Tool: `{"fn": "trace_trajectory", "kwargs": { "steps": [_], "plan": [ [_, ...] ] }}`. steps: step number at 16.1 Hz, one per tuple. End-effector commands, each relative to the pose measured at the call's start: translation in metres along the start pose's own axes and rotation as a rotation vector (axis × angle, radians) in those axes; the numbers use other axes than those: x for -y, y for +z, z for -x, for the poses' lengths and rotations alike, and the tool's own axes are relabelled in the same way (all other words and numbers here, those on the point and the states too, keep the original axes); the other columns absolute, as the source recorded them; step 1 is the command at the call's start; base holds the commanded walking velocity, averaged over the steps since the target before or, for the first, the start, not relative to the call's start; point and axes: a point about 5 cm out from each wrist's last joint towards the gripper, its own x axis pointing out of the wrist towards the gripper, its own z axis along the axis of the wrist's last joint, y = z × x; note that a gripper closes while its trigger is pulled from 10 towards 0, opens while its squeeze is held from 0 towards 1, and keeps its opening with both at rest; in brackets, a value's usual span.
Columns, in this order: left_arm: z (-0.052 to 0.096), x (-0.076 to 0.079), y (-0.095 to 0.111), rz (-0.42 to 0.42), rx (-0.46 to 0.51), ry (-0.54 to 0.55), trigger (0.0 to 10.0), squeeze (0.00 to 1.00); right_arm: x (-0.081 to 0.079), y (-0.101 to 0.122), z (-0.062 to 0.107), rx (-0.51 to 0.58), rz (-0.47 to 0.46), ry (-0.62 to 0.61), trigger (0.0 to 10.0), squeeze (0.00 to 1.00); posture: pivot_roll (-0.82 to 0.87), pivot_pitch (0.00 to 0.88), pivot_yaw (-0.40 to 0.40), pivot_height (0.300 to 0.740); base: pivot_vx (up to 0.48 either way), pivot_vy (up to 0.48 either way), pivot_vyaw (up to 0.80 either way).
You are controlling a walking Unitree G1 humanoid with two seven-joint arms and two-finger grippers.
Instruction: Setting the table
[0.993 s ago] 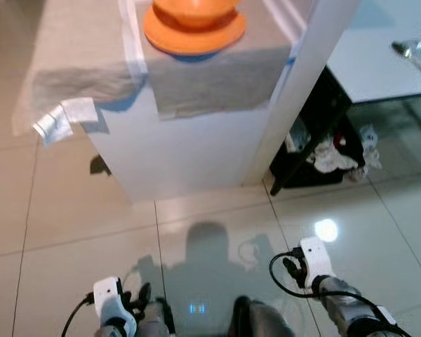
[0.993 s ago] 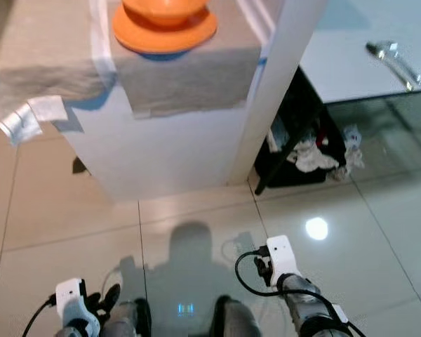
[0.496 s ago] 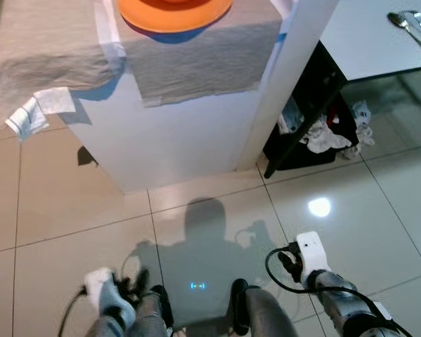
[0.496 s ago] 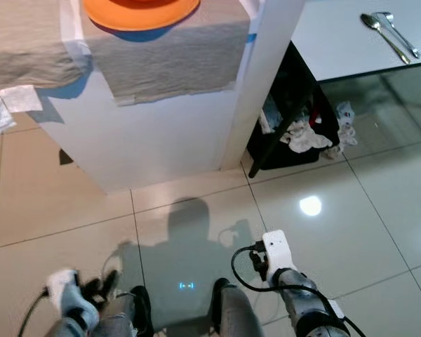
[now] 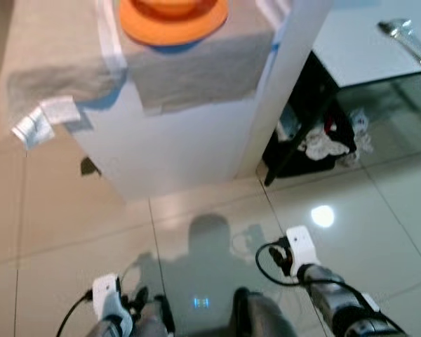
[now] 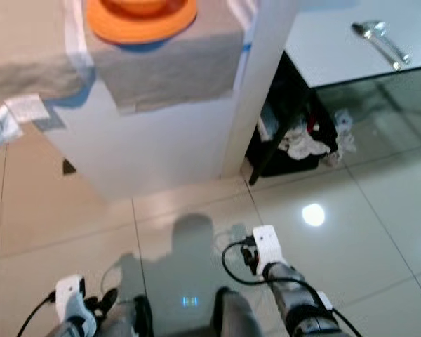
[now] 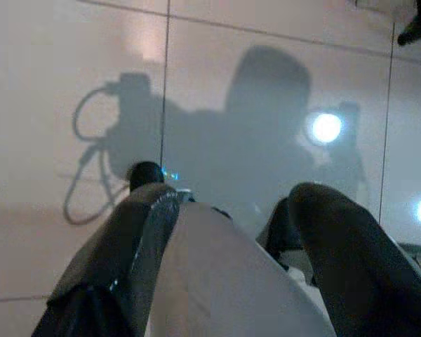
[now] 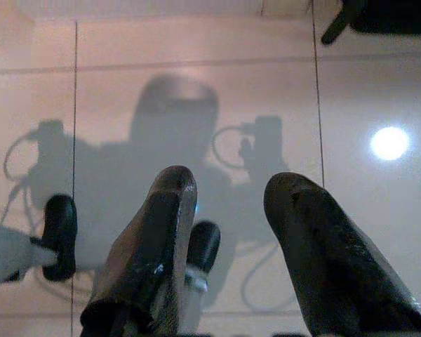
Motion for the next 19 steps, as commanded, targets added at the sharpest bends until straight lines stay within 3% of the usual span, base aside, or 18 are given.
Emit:
{"fn": "trace_trajectory", "kwargs": {
  "steps": [1,3,5,6,7,8,11,12,17,19],
  "plan": [
    [0.006,-0.001,-0.023,0.029,-0.073,0.015,10.0,0.0,0.001,0.001,0.0,0.005,-0.004,-0.006,10.0,0.0,-0.02,0.154,-0.024,0.74,0.0,0.0,0.0],
    [-0.006,0.014,0.019,-0.031,0.107,-0.071,10.0,0.0,0.002,0.026,-0.006,0.084,0.002,-0.023,10.0,0.0,0.0,0.132,-0.03,0.74,0.0,0.0,0.0],
    [-0.007,0.031,0.078,-0.135,0.37,-0.155,10.0,0.0,0.003,0.063,-0.009,0.234,0.027,-0.034,10.0,0.0,-0.01,0.113,-0.031,0.74,0.0,0.0,0.0],
    [-0.003,0.04,0.102,-0.175,0.481,-0.185,10.0,0.0,0.003,0.081,-0.01,0.304,0.029,-0.037,10.0,0.0,-0.03,0.098,-0.03,0.74,0.0,0.0,0.0],
    [0.013,0.06,0.149,-0.275,0.679,-0.235,10.0,0.0,0.0,0.119,-0.008,0.459,0.017,0.0,10.0,0.0,-0.03,0.088,-0.037,0.74,0.0,0.0,0.0],
    [0.027,0.071,0.17,-0.293,0.778,-0.269,10.0,0.0,-0.007,0.141,-0.004,0.55,0.002,0.069,10.0,0.0,-0.04,0.082,-0.032,0.74,0.0,0.0,0.0],
    [0.051,0.093,0.192,-0.307,0.91,-0.363,10.0,0.0,-0.014,0.172,0.006,0.678,0.031,0.129,10.0,0.0,-0.05,0.067,-0.027,0.74,0.221,0.0,0.27],
    [0.071,0.108,0.2,-0.307,0.982,-0.416,10.0,0.0,-0.019,0.194,0.018,0.798,0.026,0.168,10.0,0.0,-0.05,0.068,-0.03,0.74,0.48,0.0,0.79],
    [0.1,0.124,0.216,-0.304,1.04,-0.47,10.0,0.0,-0.032,0.244,0.049,0.961,0.092,0.286,10.0,0.0,-0.05,0.064,-0.035,0.74,0.48,0.0,0.56],
    [0.108,0.13,0.223,-0.306,1.057,-0.485,10.0,0.0,-0.047,0.26,0.061,0.974,0.189,0.371,10.0,0.0,-0.05,0.066,-0.039,0.74,0.48,0.0,0.0]
  ]
}}
